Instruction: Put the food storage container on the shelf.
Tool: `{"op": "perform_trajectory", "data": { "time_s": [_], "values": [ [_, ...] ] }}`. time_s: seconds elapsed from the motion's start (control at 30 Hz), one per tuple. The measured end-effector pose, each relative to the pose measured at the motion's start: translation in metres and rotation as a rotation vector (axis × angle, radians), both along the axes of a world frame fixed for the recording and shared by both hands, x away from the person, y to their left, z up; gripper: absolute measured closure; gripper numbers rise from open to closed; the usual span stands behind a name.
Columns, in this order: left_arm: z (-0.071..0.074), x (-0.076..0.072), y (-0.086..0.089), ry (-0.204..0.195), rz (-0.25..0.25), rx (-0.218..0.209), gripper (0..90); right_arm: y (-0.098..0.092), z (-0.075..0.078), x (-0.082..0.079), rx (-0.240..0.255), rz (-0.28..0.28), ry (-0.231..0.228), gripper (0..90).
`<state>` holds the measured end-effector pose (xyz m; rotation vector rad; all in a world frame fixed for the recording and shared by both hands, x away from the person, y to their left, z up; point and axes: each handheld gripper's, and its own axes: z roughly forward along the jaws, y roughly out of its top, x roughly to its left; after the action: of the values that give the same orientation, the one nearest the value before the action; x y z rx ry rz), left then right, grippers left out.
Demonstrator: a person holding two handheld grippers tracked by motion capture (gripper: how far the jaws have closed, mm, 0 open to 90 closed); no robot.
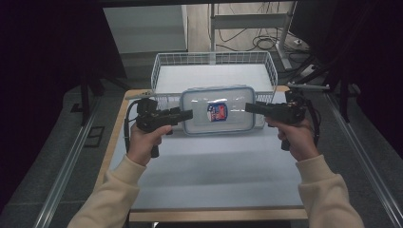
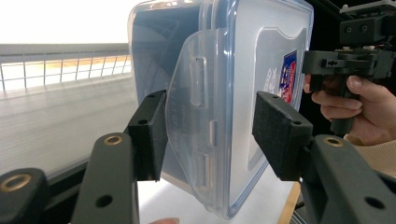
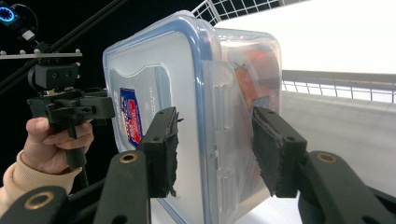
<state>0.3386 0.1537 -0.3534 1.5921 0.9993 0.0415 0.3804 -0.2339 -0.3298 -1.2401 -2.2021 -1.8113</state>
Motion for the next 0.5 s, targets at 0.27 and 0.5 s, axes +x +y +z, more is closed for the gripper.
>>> {"op": "perform_trajectory", "data": {
  "time_s": [0.27, 0.5],
  "values": [
    [0.007, 0.007, 0.002, 0.000, 0.000, 0.000, 46.8, 0.001, 0.006, 0.007, -0.004, 0.001, 0.000, 52.0],
    [0.016, 0.014, 0.004, -0.003, 0.005, 0.003, 46.8, 0.004, 0.013, 0.014, 0.004, 0.002, 0.013, 52.0]
  ]
}}
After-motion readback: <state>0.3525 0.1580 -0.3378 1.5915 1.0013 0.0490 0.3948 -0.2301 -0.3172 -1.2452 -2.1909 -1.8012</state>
